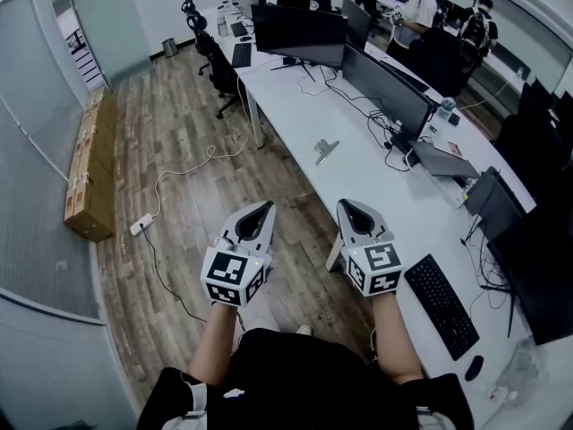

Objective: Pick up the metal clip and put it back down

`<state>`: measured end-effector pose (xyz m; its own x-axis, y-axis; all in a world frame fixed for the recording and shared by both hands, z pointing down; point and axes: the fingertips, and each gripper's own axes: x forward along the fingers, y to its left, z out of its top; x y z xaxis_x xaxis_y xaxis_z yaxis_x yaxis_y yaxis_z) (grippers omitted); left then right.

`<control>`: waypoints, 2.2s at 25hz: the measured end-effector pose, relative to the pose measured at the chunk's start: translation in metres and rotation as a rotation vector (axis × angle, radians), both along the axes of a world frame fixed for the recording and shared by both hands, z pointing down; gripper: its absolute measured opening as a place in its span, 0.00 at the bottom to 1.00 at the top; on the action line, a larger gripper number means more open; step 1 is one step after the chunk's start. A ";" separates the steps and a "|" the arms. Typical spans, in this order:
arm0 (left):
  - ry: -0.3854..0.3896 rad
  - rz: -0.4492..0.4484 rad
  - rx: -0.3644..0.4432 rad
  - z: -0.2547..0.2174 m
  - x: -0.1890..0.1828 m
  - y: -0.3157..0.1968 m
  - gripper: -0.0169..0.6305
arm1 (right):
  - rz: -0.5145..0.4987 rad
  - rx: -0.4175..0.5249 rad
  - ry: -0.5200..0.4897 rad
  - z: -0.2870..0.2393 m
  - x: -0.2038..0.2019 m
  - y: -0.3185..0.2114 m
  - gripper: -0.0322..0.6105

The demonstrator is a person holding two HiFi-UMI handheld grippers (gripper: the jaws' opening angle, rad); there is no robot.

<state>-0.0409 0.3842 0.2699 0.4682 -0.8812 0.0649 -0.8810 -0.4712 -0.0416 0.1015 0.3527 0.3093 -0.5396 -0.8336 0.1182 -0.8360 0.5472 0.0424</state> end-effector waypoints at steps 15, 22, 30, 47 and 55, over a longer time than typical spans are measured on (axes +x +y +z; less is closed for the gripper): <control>-0.016 0.026 0.003 0.004 0.005 -0.031 0.04 | 0.013 0.004 -0.007 0.006 0.003 -0.026 0.09; -0.008 0.042 0.003 0.007 -0.004 -0.082 0.04 | 0.028 -0.002 0.001 0.011 -0.005 -0.073 0.09; -0.007 0.043 0.004 0.000 -0.026 -0.152 0.04 | 0.032 0.001 0.012 0.004 -0.024 -0.142 0.09; 0.007 0.083 0.020 -0.017 -0.086 -0.281 0.04 | 0.062 0.003 0.011 -0.016 -0.085 -0.264 0.09; 0.023 0.086 0.005 -0.006 -0.120 -0.329 0.04 | 0.068 -0.002 0.030 -0.012 -0.118 -0.309 0.09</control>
<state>-0.1605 0.0548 0.2642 0.5436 -0.8379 0.0487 -0.8380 -0.5451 -0.0248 -0.0165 0.0440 0.2968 -0.4779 -0.8680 0.1349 -0.8695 0.4893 0.0674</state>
